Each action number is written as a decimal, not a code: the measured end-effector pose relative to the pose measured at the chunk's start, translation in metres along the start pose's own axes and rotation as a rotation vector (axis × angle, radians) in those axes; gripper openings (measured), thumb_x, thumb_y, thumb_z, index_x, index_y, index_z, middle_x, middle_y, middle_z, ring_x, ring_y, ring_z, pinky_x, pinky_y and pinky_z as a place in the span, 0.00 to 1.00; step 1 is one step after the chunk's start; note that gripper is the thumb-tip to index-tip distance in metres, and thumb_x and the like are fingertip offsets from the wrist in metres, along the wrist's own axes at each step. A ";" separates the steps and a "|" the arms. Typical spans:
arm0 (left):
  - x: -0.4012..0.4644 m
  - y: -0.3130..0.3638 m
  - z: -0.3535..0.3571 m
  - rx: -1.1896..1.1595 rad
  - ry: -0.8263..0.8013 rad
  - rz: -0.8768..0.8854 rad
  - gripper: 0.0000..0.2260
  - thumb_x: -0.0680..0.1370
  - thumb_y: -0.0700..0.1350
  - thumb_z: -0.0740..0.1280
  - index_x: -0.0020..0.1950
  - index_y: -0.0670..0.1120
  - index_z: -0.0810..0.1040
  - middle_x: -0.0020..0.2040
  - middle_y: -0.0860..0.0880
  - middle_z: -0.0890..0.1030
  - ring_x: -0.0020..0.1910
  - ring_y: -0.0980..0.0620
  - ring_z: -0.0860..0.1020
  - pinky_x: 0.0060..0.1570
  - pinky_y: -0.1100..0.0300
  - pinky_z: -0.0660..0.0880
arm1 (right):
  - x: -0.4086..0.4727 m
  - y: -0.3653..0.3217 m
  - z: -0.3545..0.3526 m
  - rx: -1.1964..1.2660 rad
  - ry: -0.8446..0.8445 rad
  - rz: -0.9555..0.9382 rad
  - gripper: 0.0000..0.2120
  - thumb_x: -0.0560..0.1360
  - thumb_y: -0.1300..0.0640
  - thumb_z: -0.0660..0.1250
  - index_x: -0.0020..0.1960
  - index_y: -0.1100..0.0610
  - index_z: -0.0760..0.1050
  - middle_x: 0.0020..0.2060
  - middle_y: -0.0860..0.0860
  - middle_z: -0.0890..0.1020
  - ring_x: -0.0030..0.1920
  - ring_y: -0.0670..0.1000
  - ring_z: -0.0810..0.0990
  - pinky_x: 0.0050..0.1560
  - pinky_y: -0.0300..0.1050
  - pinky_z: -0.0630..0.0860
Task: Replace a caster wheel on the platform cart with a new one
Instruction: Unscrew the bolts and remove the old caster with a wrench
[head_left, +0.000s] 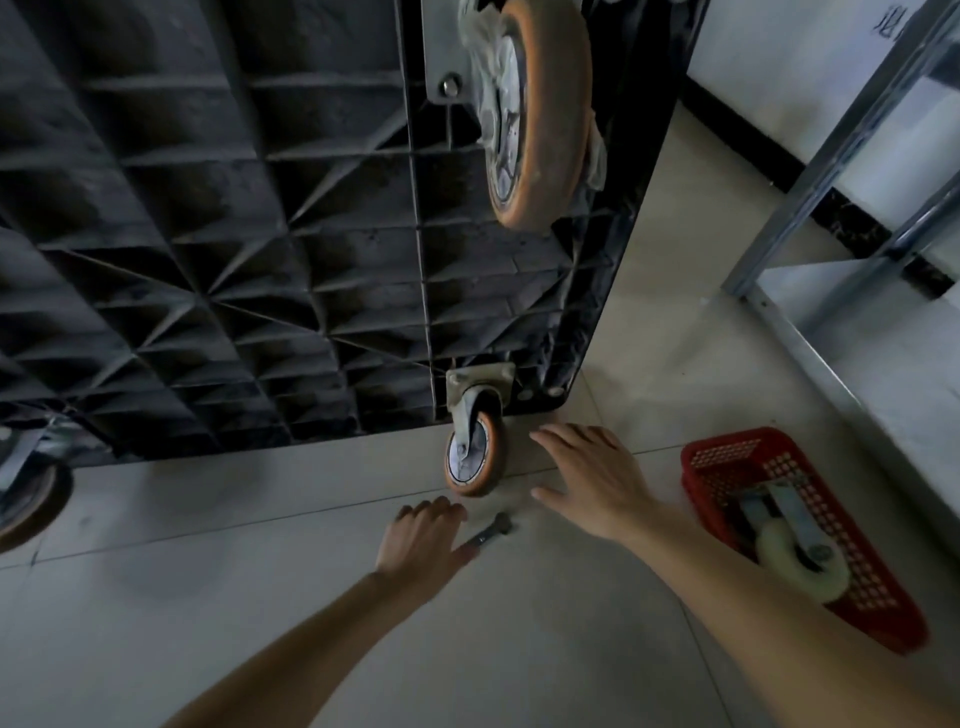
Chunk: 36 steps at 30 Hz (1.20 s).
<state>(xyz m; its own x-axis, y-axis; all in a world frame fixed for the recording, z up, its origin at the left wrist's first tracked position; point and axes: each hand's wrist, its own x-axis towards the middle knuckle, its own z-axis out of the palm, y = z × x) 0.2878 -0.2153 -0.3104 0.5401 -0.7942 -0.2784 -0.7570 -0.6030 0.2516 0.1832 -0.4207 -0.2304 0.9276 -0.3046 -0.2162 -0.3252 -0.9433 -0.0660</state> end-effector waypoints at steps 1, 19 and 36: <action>0.002 0.001 0.006 -0.004 -0.001 -0.011 0.20 0.79 0.61 0.62 0.66 0.52 0.75 0.61 0.52 0.78 0.58 0.50 0.77 0.57 0.55 0.71 | 0.003 0.001 0.003 0.007 -0.007 0.005 0.35 0.79 0.38 0.62 0.81 0.50 0.56 0.78 0.46 0.62 0.76 0.50 0.63 0.76 0.48 0.59; 0.017 0.016 0.024 0.007 -0.151 -0.103 0.13 0.84 0.51 0.61 0.62 0.43 0.73 0.62 0.43 0.77 0.60 0.40 0.77 0.53 0.53 0.71 | 0.017 0.005 0.005 0.026 0.063 0.003 0.34 0.79 0.39 0.63 0.80 0.50 0.58 0.76 0.45 0.64 0.75 0.50 0.65 0.76 0.48 0.59; -0.007 -0.004 -0.185 -0.301 0.371 0.103 0.05 0.81 0.47 0.65 0.48 0.51 0.79 0.37 0.56 0.78 0.35 0.54 0.75 0.35 0.57 0.71 | -0.007 0.025 -0.116 -0.043 0.191 0.053 0.36 0.78 0.35 0.62 0.80 0.47 0.57 0.77 0.43 0.62 0.76 0.48 0.64 0.74 0.46 0.62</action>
<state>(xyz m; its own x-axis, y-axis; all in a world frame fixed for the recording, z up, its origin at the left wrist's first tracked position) 0.3552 -0.2218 -0.1377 0.6040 -0.7911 0.0970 -0.7031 -0.4716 0.5323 0.1903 -0.4573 -0.1177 0.9286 -0.3698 -0.0296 -0.3704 -0.9287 -0.0164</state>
